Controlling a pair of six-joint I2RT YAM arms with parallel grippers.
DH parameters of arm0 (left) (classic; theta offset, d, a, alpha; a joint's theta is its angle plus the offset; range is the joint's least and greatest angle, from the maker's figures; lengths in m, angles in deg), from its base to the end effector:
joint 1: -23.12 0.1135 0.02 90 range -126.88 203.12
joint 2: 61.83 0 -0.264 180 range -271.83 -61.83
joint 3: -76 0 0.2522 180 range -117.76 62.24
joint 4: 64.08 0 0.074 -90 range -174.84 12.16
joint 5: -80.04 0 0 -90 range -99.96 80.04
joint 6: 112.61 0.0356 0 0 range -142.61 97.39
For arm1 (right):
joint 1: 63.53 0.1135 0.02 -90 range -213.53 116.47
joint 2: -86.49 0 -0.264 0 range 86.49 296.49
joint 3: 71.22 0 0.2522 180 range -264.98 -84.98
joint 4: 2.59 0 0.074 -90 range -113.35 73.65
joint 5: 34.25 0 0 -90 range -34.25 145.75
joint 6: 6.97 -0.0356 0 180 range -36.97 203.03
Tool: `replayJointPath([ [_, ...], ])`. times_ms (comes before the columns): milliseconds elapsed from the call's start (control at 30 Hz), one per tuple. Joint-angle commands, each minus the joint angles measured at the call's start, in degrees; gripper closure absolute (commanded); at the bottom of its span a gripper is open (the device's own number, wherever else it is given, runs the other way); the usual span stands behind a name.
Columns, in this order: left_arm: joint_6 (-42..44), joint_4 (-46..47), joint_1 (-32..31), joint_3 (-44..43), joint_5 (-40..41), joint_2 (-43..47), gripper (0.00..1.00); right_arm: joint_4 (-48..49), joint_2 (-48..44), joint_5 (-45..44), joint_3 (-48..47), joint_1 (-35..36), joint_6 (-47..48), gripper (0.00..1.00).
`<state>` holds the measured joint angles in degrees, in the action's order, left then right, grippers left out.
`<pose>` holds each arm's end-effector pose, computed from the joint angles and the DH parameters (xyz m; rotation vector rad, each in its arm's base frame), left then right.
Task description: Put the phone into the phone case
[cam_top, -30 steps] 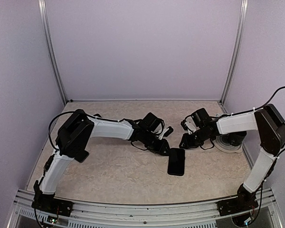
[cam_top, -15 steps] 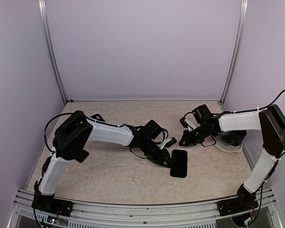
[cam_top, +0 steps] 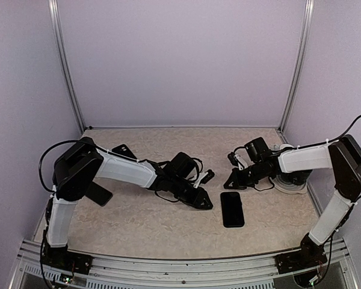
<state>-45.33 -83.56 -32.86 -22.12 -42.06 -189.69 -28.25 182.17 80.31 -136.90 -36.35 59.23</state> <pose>0.2467 -0.3993 0.1180 1.0382 2.4778 -1.2238 0.2820 0.1614 0.1623 -0.2561 2.6419 0.8725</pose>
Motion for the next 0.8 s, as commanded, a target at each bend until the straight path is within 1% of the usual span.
replayJointPath([
  [0,0.07,7.36,3.07,4.44,9.69,7.35,0.72,3.41,0.40,2.04,2.00,1.76,-2.39,1.00],
  [100,1.57,4.13,2.53,2.30,11.80,6.76,0.71,3.11,1.78,0.61,2.35,1.95,-2.12,1.00],
  [233,1.29,3.19,2.34,0.90,12.40,5.57,0.71,0.37,3.35,-3.58,3.17,2.00,-1.58,1.00],
  [367,1.26,1.87,2.20,-0.61,12.09,4.22,0.71,1.17,3.58,-5.30,6.91,2.00,-2.15,1.00],
  [433,1.15,1.60,2.12,-1.06,11.91,3.33,0.71,1.77,5.95,-6.11,7.75,1.92,-1.51,1.00],
  [567,1.56,-0.44,1.95,-3.07,12.64,1.84,0.71,0.56,11.29,-4.58,5.98,2.97,-0.63,1.00],
  [633,1.79,-1.45,1.85,-3.83,12.97,1.12,0.71,-0.23,11.24,-5.57,6.62,3.48,-0.95,1.00],
  [767,1.62,-1.16,2.00,-3.43,12.58,1.07,0.71,-2.41,6.58,-9.68,10.52,3.48,-1.89,1.00],
])
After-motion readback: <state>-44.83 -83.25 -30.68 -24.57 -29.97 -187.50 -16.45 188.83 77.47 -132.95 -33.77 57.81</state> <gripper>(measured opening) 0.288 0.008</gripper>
